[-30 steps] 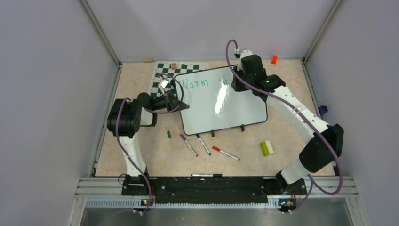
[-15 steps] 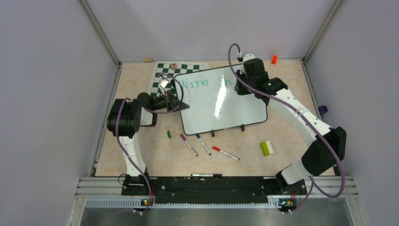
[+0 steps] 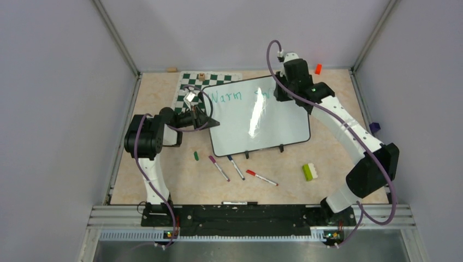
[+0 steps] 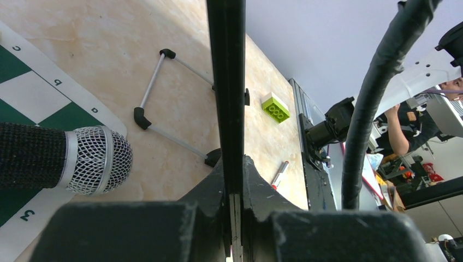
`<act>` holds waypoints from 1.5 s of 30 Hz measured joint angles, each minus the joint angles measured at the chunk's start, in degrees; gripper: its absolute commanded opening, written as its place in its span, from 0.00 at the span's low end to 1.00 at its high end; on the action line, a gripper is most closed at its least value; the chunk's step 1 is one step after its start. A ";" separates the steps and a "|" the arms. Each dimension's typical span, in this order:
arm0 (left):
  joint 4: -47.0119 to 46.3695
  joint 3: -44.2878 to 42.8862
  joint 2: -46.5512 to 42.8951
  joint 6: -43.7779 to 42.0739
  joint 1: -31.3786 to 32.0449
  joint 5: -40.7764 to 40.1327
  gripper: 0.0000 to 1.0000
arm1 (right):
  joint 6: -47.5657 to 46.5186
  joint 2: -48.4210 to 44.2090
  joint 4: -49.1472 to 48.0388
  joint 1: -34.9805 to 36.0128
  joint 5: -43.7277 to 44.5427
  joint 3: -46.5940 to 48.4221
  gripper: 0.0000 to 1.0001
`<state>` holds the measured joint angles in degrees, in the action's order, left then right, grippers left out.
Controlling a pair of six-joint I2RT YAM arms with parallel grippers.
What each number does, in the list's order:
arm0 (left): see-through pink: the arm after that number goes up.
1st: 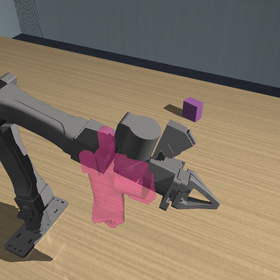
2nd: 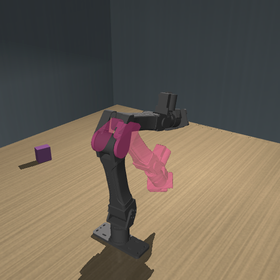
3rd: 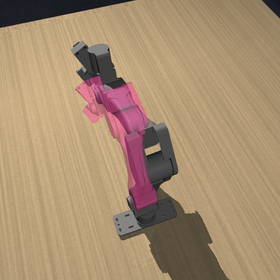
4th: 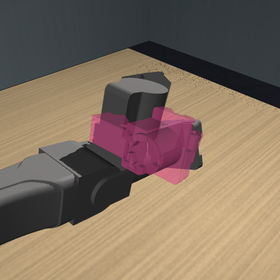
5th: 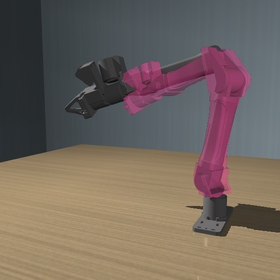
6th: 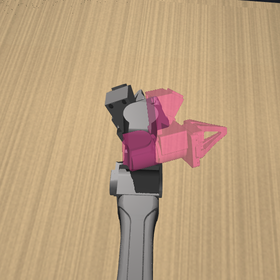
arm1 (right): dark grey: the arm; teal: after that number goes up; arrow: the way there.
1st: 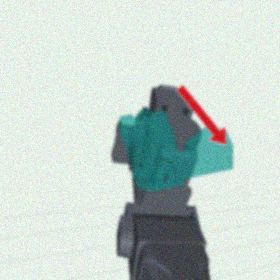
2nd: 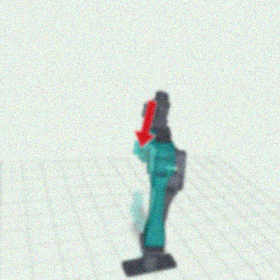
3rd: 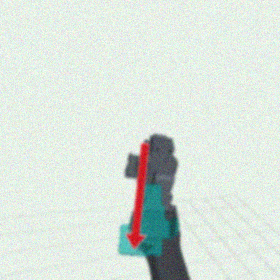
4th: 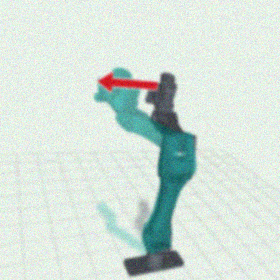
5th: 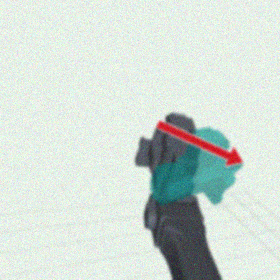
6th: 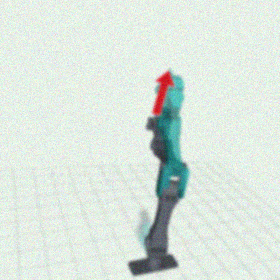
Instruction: Write a sentence on the whiteboard
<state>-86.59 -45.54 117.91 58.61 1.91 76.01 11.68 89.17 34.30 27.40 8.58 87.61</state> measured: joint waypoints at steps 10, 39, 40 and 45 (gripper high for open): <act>0.09 0.00 0.00 0.22 0.00 -0.15 0.00 | 0.09 -1.05 -0.17 -1.86 0.55 -1.38 0.00; -0.48 0.00 0.00 -1.36 0.00 0.83 0.00 | 0.48 -5.20 1.62 -3.19 -1.14 0.76 0.00; -0.48 0.00 0.00 -1.36 0.00 0.83 0.00 | 0.48 -4.94 1.44 -3.43 -1.14 1.14 0.00; -0.50 0.00 0.00 -1.36 0.00 0.83 0.00 | 0.48 -2.36 0.87 -4.20 -1.09 1.44 0.00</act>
<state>-87.09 -45.54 117.91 57.25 1.91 76.84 12.16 86.80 35.18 23.20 7.49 89.06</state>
